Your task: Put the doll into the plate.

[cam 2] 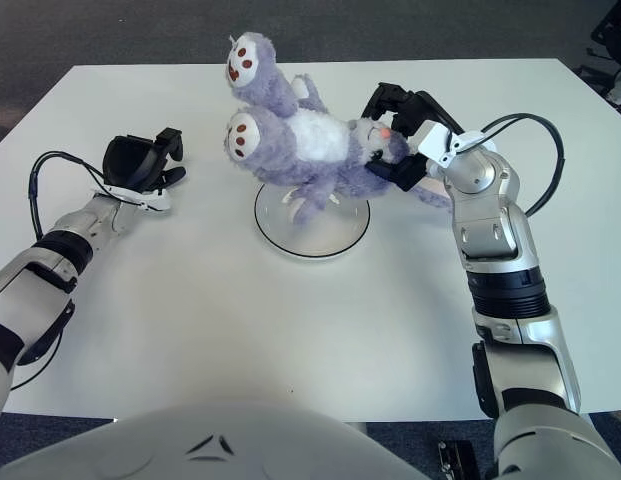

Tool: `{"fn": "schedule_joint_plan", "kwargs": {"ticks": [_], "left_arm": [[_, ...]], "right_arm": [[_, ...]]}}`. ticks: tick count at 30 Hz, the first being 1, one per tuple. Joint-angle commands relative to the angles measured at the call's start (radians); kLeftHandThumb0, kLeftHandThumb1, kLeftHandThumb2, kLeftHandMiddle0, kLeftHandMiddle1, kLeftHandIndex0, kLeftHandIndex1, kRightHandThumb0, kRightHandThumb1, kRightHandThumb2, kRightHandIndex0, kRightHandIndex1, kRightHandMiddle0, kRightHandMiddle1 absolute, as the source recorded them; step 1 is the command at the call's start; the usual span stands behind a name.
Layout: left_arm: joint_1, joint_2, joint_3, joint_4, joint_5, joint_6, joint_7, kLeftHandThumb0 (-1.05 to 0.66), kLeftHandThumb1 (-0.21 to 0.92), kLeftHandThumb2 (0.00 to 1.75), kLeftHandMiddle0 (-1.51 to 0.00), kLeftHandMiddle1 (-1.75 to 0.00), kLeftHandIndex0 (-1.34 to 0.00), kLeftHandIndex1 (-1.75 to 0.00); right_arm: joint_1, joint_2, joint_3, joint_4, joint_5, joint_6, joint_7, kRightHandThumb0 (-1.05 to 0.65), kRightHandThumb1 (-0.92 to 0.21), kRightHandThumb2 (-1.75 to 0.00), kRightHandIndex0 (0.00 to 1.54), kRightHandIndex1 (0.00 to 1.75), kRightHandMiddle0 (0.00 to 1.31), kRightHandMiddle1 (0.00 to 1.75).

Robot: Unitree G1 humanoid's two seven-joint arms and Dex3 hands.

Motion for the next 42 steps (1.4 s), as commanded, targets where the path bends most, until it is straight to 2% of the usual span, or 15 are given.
{"fn": "schedule_joint_plan", "kwargs": {"ticks": [1,11,17,23,35,37,40,42], "left_arm": [[0.102,-0.038,-0.052,0.052,0.034,0.006,-0.078,-0.44,0.46,1.14,-1.23,-1.75,-0.5,-1.74],[0.101,-0.041,-0.055,0.052,0.033,0.008,-0.08,-0.44,0.45,1.14,-1.23,-1.75,-0.51,-1.74],[0.101,-0.042,-0.056,0.049,0.033,0.007,-0.079,-0.44,0.45,1.14,-1.23,-1.75,-0.5,-1.75],[0.101,-0.043,-0.058,0.047,0.036,0.011,-0.075,-0.44,0.46,1.14,-1.22,-1.75,-0.5,-1.75],[0.1,-0.043,-0.059,0.047,0.036,0.004,-0.067,-0.44,0.45,1.14,-1.23,-1.75,-0.51,-1.74],[0.1,-0.043,-0.059,0.048,0.035,0.003,-0.07,-0.44,0.45,1.14,-1.23,-1.75,-0.51,-1.74],[0.1,-0.043,-0.059,0.048,0.035,0.001,-0.07,-0.44,0.45,1.14,-1.23,-1.75,-0.51,-1.74],[0.1,-0.043,-0.059,0.049,0.036,0.001,-0.069,-0.44,0.45,1.14,-1.23,-1.75,-0.51,-1.74]], "right_arm": [[0.009,-0.017,-0.017,-0.018,0.022,-0.016,0.015,0.0,-0.09,-1.56,0.8,1.69,0.55,1.75],[0.023,-0.017,-0.016,0.011,0.042,-0.078,0.018,0.0,-0.13,-1.54,0.75,1.74,0.52,1.75],[0.031,-0.023,-0.014,0.027,0.042,-0.11,0.021,0.0,-0.06,-1.62,0.8,1.75,0.58,1.75],[0.042,-0.025,-0.017,0.039,0.059,-0.114,0.045,0.0,-0.08,-1.59,0.79,1.73,0.55,1.75],[0.053,-0.031,-0.017,0.054,0.092,-0.123,0.085,0.0,0.0,-1.65,0.88,1.67,0.61,1.75],[0.054,-0.038,-0.013,0.058,0.087,-0.131,0.092,-0.25,-0.11,-1.54,1.06,1.71,0.65,1.75],[0.054,-0.044,-0.01,0.062,0.082,-0.139,0.1,-0.43,-0.18,-1.47,1.19,1.73,0.68,1.75],[0.054,-0.046,-0.009,0.063,0.081,-0.142,0.103,-0.47,-0.19,-1.45,1.21,1.74,0.69,1.75]]}}
